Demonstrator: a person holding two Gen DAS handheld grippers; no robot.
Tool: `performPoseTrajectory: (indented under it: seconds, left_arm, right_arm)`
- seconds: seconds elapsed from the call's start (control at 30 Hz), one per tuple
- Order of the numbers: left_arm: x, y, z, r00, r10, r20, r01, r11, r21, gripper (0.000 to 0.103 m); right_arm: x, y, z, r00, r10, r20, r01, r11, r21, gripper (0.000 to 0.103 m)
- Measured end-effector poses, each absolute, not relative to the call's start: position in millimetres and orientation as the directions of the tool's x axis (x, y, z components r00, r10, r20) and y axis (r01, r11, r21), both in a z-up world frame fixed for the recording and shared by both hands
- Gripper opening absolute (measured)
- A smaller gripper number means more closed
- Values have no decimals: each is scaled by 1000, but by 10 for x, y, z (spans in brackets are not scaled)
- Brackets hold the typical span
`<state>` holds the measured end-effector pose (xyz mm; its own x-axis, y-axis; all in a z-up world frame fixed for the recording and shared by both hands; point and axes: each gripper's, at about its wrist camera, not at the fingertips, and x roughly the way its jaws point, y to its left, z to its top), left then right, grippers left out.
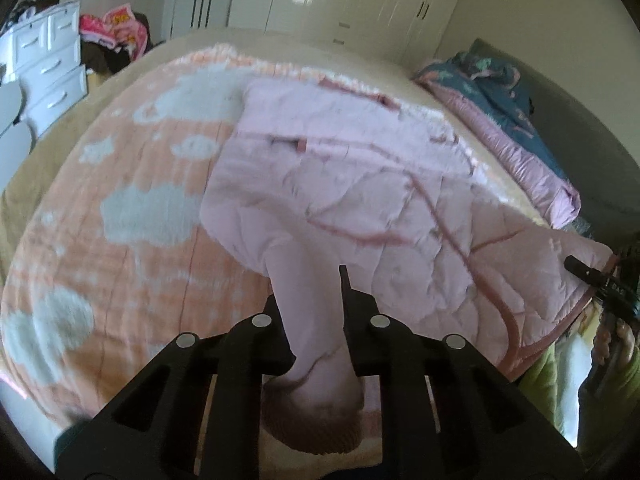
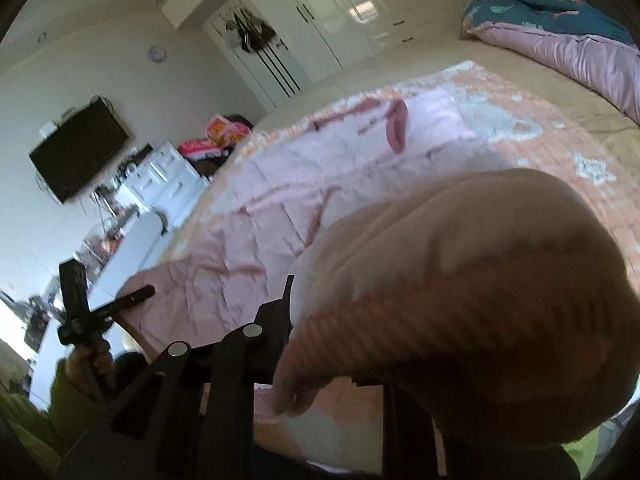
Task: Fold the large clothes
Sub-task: 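Lift the hem with both tools and fold it toward the collar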
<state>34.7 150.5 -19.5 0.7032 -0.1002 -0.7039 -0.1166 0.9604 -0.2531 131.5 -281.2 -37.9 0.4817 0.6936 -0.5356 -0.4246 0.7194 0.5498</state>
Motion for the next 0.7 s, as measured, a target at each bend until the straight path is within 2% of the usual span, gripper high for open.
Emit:
performPoseTrajectory:
  seconds: [0.37, 0.7]
  left_arm:
    - [694, 1586, 373, 785, -83, -614, -96, 963, -253, 7]
    - [1092, 1691, 770, 824, -65, -563, -107, 958, -267, 7]
  right_arm:
    - [1825, -2916, 139, 552, 717, -425, -442, 684, 580, 18]
    - [2320, -2875, 493, 571, 715, -404, -452, 684, 573, 17]
